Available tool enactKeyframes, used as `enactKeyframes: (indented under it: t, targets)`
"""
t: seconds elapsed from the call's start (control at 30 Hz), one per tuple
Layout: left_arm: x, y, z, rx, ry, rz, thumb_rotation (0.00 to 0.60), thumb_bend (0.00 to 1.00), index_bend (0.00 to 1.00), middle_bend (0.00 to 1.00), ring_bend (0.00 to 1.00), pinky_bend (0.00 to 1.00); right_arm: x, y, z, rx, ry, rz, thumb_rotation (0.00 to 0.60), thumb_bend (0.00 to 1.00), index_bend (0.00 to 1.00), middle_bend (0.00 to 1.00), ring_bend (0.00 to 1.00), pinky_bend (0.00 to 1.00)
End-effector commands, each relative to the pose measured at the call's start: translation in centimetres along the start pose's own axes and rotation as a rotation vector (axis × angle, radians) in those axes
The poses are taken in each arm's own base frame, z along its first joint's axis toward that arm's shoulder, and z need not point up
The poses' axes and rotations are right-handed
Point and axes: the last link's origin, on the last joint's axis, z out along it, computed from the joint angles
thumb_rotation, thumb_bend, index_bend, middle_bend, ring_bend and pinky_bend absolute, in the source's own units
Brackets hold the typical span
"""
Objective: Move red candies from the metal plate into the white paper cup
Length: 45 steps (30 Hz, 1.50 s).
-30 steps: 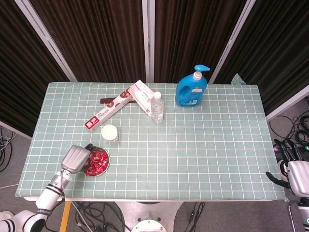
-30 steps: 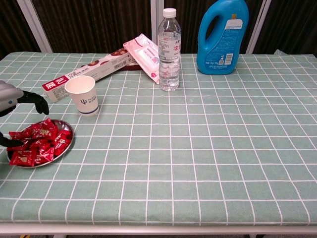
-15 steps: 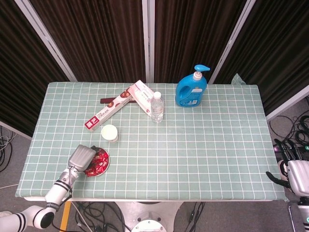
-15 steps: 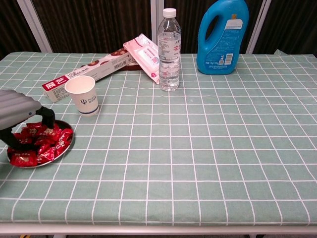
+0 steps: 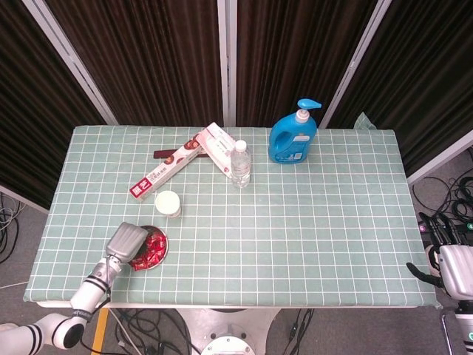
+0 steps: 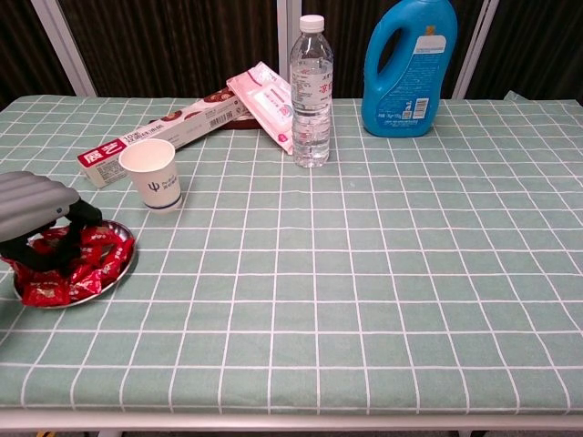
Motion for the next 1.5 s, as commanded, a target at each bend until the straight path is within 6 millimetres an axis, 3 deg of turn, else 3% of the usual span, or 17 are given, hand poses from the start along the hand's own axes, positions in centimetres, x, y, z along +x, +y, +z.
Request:
enactKeyframes:
  t: [0.03, 0.33, 0.53, 0.7, 0.87, 1.0, 1.27, 1.5]
  targets:
    - [0.7, -0.1, -0.6, -0.006, 0.019, -0.029, 0.6, 0.5, 0.67, 0.72, 1.0, 1.0, 0.0, 0.0, 0.0, 0.002, -0.001, 0.0, 0.6, 0.09, 0.02, 0.13, 0.0, 0.24]
    - [4.4, -0.1, -2.0, -0.027, 0.117, -0.104, 0.6, 0.49, 0.68, 0.73, 1.0, 1.0, 0.1, 0.1, 0.1, 0.005, -0.001, 0.002, 0.6, 0.09, 0.02, 0.13, 0.0, 0.24]
    - [8.1, 0.4, -0.1, -0.049, 0.194, -0.134, 0.6, 0.49, 0.68, 0.73, 1.0, 1.0, 0.1, 0.3, -0.1, 0.001, 0.001, 0.005, 0.6, 0.09, 0.02, 0.13, 0.0, 0.24]
    - [10.4, 0.8, 2.9, -0.065, 0.187, -0.121, 0.6, 0.49, 0.68, 0.73, 1.0, 1.0, 0.2, 0.6, -0.3, -0.013, 0.004, 0.008, 0.6, 0.09, 0.02, 0.13, 0.0, 0.24]
    - [11.1, 1.1, 5.4, -0.055, 0.156, -0.063, 0.6, 0.49, 0.68, 0.72, 1.0, 1.0, 0.2, 1.0, -0.5, -0.026, 0.006, 0.01, 0.6, 0.09, 0.02, 0.13, 0.0, 0.24]
    - [10.9, 0.5, 6.3, -0.019, 0.156, 0.008, 0.6, 0.5, 0.68, 0.72, 1.0, 1.0, 0.2, 1.2, -0.5, -0.035, 0.007, 0.011, 0.6, 0.09, 0.02, 0.13, 0.0, 0.24]
    - [10.0, 0.2, 6.6, 0.014, 0.128, 0.097, 0.6, 0.5, 0.67, 0.71, 1.0, 1.0, 0.0, 1.3, -0.4, -0.043, 0.001, 0.01, 0.6, 0.09, 0.02, 0.13, 0.0, 0.24]
    - [9.8, 0.4, 6.9, 0.016, 0.129, 0.132, 0.6, 0.48, 0.59, 0.65, 0.99, 1.0, 0.1, 1.3, -0.4, -0.047, 0.003, 0.013, 0.6, 0.09, 0.02, 0.13, 0.0, 0.25]
